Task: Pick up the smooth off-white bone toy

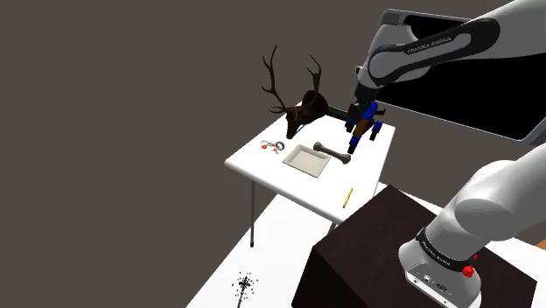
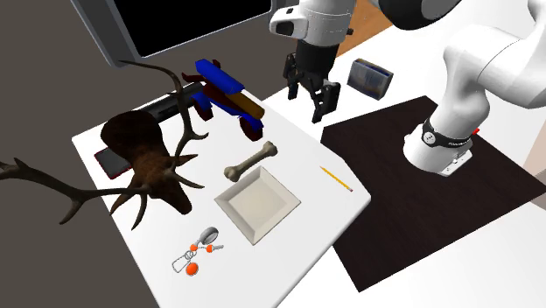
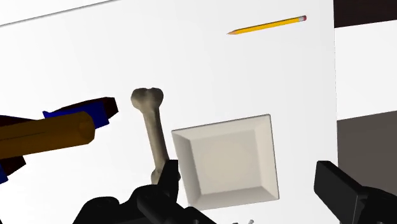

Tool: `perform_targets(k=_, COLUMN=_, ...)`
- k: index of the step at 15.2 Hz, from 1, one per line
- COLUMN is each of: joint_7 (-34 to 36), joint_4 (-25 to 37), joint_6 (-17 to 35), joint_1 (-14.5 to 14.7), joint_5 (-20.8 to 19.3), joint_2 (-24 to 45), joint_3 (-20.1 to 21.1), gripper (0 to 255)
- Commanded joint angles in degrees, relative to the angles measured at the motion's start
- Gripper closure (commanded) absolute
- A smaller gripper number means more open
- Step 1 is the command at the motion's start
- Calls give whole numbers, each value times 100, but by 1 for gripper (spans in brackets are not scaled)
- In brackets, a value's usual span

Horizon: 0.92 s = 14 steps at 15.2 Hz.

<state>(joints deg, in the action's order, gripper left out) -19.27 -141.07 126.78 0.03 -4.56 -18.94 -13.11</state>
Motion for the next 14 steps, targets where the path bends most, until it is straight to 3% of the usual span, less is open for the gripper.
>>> perform_targets(k=1, joint_7=-255, joint_4=72, joint_6=369, joint_1=13, joint_5=48, joint_2=456, joint_3=-133, gripper=0)
perform_targets(k=8, joint_7=-1208, joint_4=603, joint_6=1323, joint_1=19, joint_5=524, joint_2=2056, joint_3=-404, gripper=0)
perform_targets(k=14, joint_7=-2064, joint_4=1364, joint_6=1857, joint_1=-211, joint_5=1113, joint_2=3476, joint_3=-313, gripper=0)
